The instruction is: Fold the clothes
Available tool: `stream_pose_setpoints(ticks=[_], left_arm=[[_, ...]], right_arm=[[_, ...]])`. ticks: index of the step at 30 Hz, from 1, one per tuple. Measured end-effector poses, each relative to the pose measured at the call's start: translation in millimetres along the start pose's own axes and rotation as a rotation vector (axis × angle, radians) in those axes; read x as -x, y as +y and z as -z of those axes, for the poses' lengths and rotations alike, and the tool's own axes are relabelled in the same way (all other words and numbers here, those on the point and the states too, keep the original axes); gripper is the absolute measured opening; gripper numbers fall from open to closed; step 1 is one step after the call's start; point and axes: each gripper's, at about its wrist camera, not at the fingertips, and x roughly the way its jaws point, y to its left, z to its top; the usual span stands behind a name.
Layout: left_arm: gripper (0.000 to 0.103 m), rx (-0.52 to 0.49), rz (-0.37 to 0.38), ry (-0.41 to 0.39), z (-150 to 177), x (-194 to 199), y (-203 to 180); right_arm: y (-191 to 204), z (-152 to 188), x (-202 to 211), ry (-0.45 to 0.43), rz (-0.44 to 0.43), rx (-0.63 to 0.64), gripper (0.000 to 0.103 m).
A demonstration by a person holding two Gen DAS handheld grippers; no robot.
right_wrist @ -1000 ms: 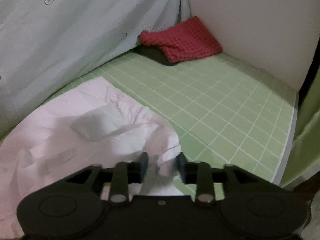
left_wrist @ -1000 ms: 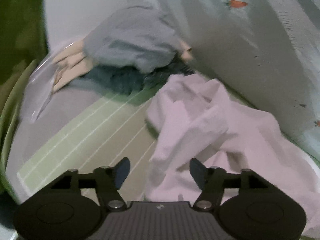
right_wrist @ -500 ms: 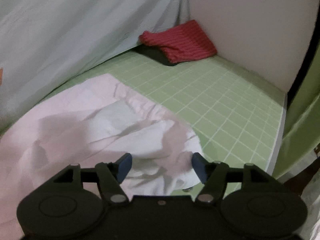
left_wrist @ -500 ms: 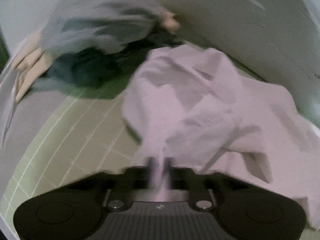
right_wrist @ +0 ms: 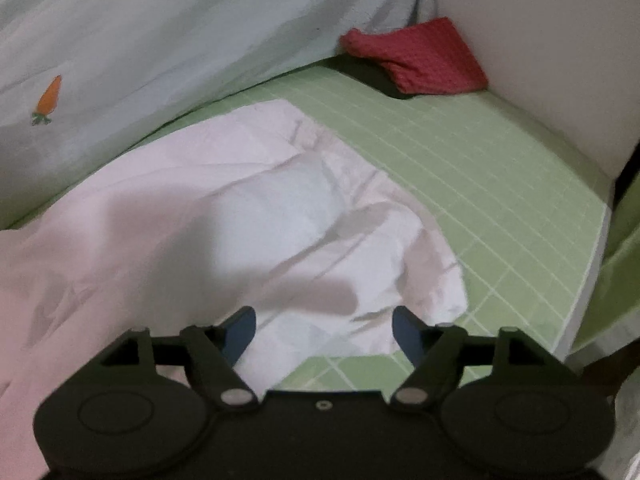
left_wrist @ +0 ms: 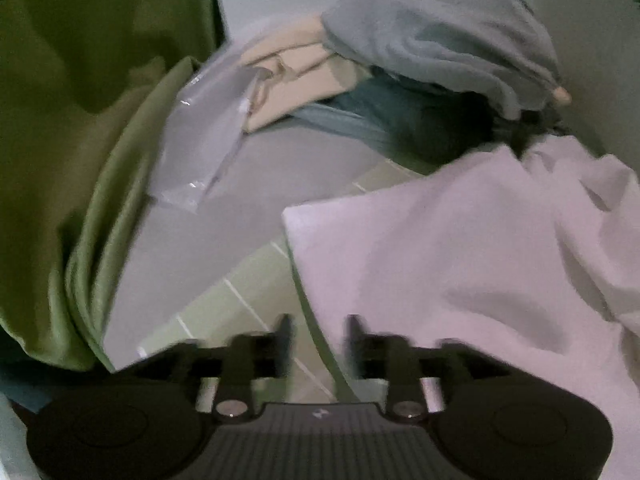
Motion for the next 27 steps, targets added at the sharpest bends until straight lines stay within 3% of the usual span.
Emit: stream_pose_setpoints(ticks=[2, 4, 7, 12, 13, 15, 17, 19, 23, 25, 27], left_arm=[[0.067, -0.009, 0.024, -0.027, 5, 10, -8], [0.071, -0.031, 0.034, -0.058, 9, 20, -18], [0.073, -0.051, 0.062, -0.101, 14, 36, -37], [0.074, -0.058, 0.096, -0.131, 44, 69, -76], [0.074, -0.054, 0.106, -0.133, 52, 76, -85], [0.075, -0.053, 0.125, -0.135, 68, 91, -104], [0.075, -0.065, 0.143, -0.143, 87, 105, -125], [0.077, -0.093, 0.155, -0.147, 106, 117, -149], [0.078, -0.142, 0.167, -0.143, 138, 136, -195], [0.083, -0.159, 0.179, -0.152, 152, 145, -213], [0.085, -0.180, 0.185, -0.151, 166, 151, -228]], right_arm=[[-12, 0, -3, 0.002, 0.014, -0.023, 0.080], [-30, -3, -10, 0.006, 0.028, -0.074, 0.082], [-61, -7, -28, 0.021, 0.028, -0.158, 0.082], [-99, -14, -62, 0.067, -0.089, -0.245, 0.082], [-105, -17, -69, 0.077, -0.122, -0.248, 0.079], [-110, -24, -78, 0.092, -0.210, -0.198, 0.057], [-111, -33, -78, 0.086, -0.257, -0.093, 0.012], [-113, -43, -76, 0.064, -0.291, 0.017, 0.009], [-164, -71, -48, -0.046, -0.346, 0.033, 0.008], [-190, -79, -41, -0.079, -0.334, 0.060, 0.008], [-205, -76, -55, -0.054, -0.256, 0.110, 0.008]])
